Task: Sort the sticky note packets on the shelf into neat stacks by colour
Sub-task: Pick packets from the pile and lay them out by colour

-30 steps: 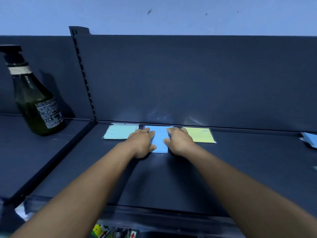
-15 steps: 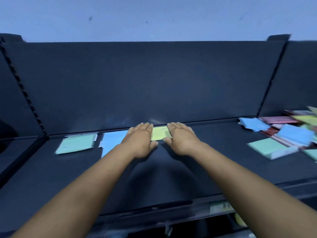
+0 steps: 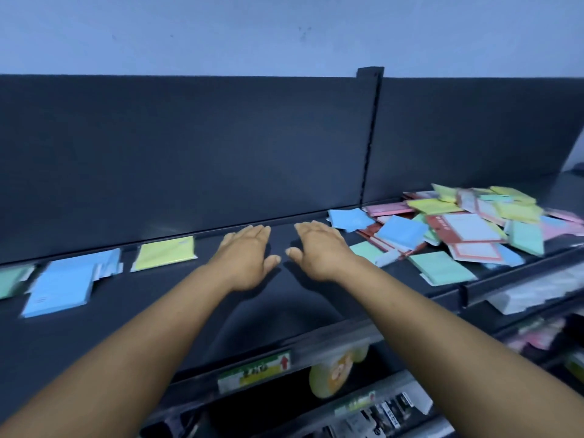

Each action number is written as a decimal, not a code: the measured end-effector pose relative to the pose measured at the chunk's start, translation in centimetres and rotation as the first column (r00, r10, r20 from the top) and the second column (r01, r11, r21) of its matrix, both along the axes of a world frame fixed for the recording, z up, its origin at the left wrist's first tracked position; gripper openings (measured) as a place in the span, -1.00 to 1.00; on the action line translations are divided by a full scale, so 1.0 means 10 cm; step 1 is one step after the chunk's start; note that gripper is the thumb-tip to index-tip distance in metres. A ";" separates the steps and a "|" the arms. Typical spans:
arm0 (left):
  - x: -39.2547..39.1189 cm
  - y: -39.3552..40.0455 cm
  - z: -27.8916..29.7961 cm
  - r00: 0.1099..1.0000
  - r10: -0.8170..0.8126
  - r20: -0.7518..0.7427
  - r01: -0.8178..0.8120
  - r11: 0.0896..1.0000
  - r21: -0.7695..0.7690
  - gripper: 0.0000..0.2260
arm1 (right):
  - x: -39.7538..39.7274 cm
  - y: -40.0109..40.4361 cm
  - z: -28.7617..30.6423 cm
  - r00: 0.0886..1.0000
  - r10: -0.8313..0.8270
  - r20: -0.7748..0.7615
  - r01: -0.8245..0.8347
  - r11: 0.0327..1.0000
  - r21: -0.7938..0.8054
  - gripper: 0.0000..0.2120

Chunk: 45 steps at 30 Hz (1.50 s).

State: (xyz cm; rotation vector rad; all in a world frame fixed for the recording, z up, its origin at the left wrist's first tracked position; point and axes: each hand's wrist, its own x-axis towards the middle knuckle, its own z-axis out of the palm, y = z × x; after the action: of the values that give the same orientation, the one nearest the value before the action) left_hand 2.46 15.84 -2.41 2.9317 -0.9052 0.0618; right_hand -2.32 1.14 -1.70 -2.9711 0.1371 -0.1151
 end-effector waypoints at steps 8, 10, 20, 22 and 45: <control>-0.26 -0.87 -0.02 0.998 -0.051 -0.032 0.051 0.999 0.001 -0.39 | -0.31 -0.85 0.00 0.999 -0.053 0.000 0.053 0.999 0.006 -0.47; -0.31 -1.07 -0.04 0.998 -0.060 -0.038 0.060 0.998 0.004 -0.40 | -0.38 -1.06 -0.02 0.998 -0.070 -0.005 0.070 0.998 0.006 -0.47; -0.56 -2.04 -0.02 0.986 -0.162 -0.030 0.160 0.986 -0.051 -0.43 | -0.75 -2.03 -0.11 0.985 -0.172 -0.022 0.171 0.985 -0.025 -0.51; -0.58 -2.18 -0.03 0.983 -0.180 -0.044 0.178 0.983 -0.047 -0.41 | -0.80 -2.21 -0.12 0.975 -0.220 -0.015 0.220 0.975 0.004 -0.53; -0.34 -2.94 -0.13 0.936 -0.325 -0.134 0.327 0.945 -0.014 -0.44 | -0.79 -2.79 -0.24 0.850 -0.525 -0.043 0.526 0.848 0.058 -0.48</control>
State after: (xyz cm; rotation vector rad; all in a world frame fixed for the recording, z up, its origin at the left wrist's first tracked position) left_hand -0.94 -13.57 -3.73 2.7079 -1.3534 -0.1580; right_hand -10.26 -26.80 -4.13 -2.7804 0.9401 -0.1338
